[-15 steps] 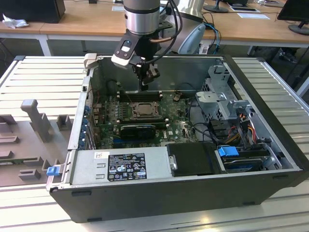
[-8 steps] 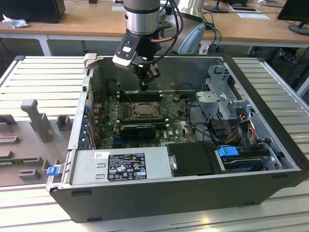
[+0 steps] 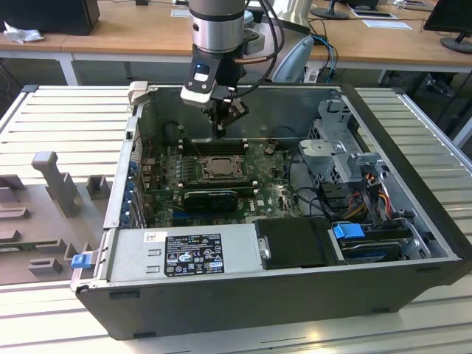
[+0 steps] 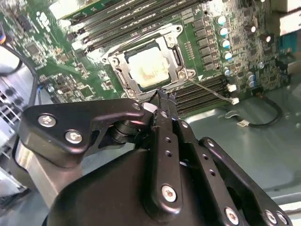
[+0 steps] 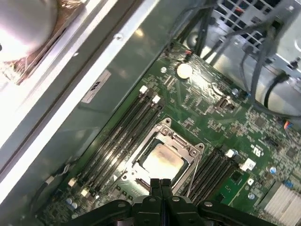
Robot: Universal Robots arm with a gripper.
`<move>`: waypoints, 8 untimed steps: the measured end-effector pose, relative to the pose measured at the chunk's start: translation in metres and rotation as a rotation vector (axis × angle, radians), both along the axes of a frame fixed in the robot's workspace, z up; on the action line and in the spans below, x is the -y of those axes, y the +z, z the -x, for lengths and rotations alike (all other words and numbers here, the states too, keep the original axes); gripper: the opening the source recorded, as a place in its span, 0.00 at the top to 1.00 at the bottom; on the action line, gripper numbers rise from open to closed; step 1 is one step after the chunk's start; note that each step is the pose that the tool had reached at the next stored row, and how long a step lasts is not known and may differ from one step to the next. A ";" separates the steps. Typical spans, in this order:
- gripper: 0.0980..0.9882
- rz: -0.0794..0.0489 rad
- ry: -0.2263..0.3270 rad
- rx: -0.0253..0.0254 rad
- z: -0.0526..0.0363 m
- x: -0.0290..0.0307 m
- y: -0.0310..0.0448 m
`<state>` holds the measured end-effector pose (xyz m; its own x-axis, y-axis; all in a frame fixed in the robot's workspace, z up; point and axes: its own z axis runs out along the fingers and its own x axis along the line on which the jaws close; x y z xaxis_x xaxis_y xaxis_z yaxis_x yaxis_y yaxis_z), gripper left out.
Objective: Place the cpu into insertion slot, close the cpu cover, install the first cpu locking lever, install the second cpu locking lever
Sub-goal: 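Install the first cpu locking lever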
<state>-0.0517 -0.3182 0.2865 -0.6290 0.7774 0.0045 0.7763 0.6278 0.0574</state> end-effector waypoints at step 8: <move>0.99 0.000 0.143 0.0001 0.0006 0.0011 -0.0003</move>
<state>-0.0523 -0.3192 0.2862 -0.7337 0.6795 0.0045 0.6785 0.7323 0.0576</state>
